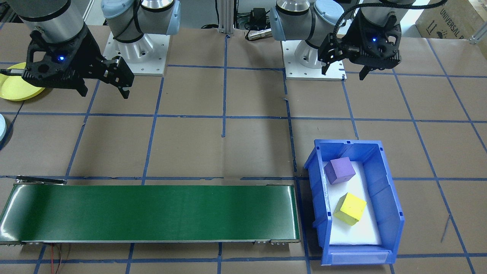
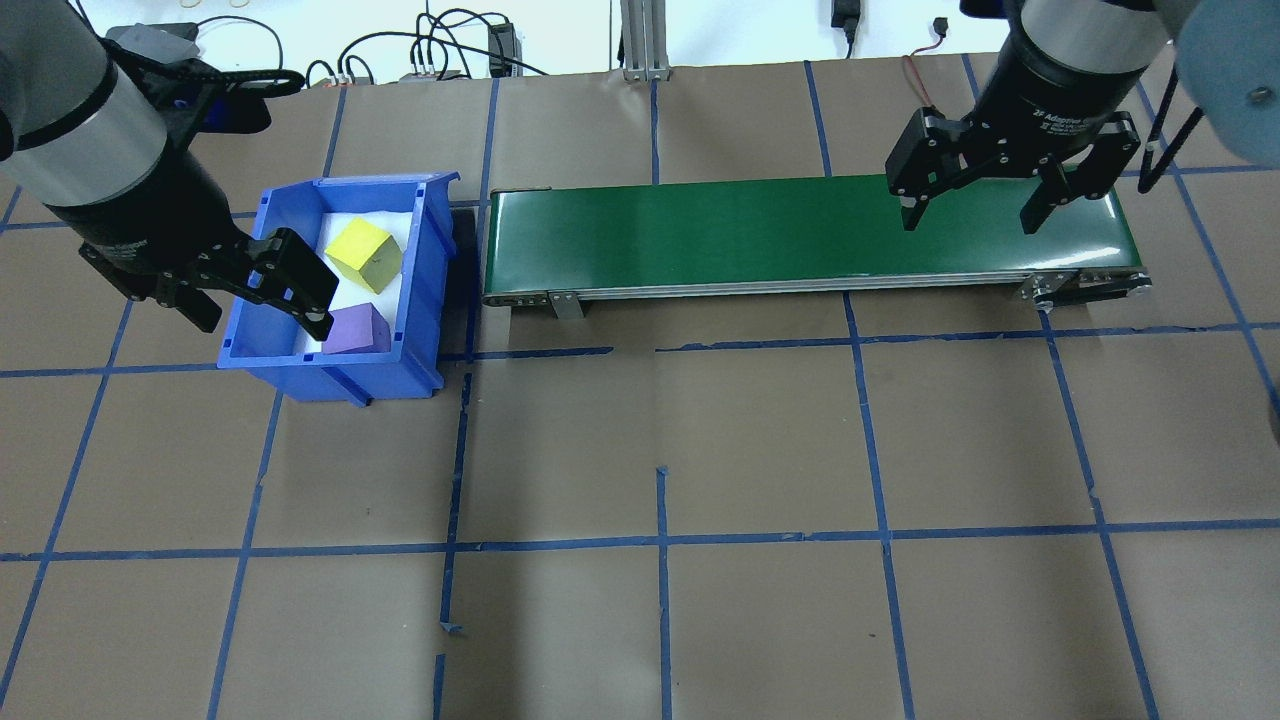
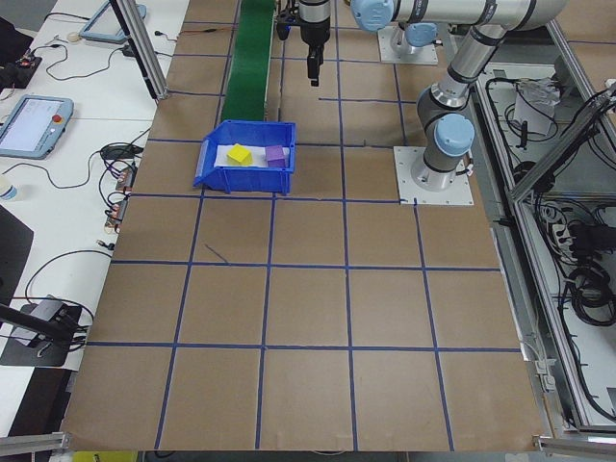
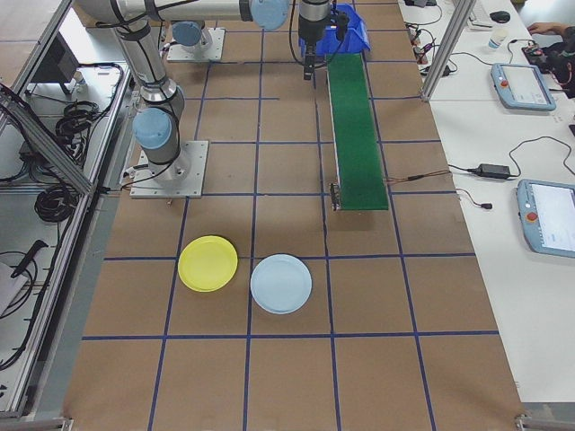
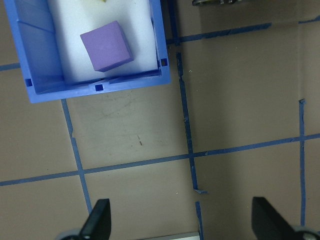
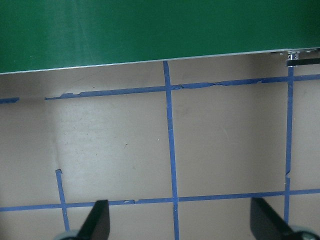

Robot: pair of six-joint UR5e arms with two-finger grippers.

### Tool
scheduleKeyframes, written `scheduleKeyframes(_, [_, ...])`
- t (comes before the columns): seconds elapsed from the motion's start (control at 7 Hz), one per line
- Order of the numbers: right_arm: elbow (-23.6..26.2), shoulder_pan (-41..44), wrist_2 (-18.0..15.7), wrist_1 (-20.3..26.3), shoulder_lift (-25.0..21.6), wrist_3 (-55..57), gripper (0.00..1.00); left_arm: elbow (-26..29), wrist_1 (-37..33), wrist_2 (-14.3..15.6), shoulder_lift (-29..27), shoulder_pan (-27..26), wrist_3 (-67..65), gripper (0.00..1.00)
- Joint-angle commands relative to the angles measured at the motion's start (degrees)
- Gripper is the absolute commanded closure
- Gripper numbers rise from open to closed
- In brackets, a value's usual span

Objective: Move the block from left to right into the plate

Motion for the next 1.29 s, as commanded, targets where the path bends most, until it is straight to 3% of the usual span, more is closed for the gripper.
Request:
scheduleKeyframes(0.0, [-0.06,0.14,0.02,0.0,0.03,-0.01,0.0,-0.02,0.06,0.0,-0.01,0.0,0.06,0.0])
scheduleKeyframes(0.14, [-0.06,0.32,0.11,0.0,-0.06,-0.01,0.0,0.5,0.24,-0.09,-0.27,0.0,0.23,0.0])
scheduleKeyframes(0.43, [0.02,0.32,-0.24,0.0,-0.06,-0.01,0.0,0.07,8.88,-0.53,-0.97,0.79,1.2,0.0])
scheduleKeyframes(0.57, [0.03,0.4,-0.5,0.0,-0.06,-0.01,0.0,-0.02,9.29,-0.71,-1.67,1.31,1.99,0.0])
scheduleKeyframes(0.86, [-0.06,0.14,0.02,0.0,-0.06,-0.01,0.0,-0.03,10.77,-0.53,-6.22,2.98,11.45,0.0])
scheduleKeyframes(1.14, [-0.06,-0.03,-0.24,0.0,0.03,-0.01,0.0,-0.29,14.37,-0.71,-11.4,5.26,11.92,0.0])
